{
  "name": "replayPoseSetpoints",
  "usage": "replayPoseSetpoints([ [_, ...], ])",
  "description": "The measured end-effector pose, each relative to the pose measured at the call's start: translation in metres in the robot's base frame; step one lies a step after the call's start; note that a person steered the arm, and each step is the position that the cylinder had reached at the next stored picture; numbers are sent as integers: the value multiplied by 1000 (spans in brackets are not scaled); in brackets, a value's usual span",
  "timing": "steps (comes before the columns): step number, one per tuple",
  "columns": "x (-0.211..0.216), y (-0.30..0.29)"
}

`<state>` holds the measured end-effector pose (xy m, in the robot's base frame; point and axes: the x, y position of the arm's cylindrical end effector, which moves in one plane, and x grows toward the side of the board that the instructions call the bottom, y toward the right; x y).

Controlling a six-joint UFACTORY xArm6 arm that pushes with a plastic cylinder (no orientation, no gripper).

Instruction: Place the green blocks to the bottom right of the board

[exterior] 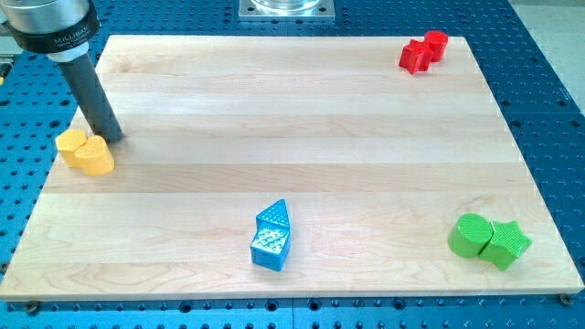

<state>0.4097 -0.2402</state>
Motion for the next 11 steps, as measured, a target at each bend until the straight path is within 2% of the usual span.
replayPoseSetpoints([
  [9, 4, 6],
  [11, -12, 55],
])
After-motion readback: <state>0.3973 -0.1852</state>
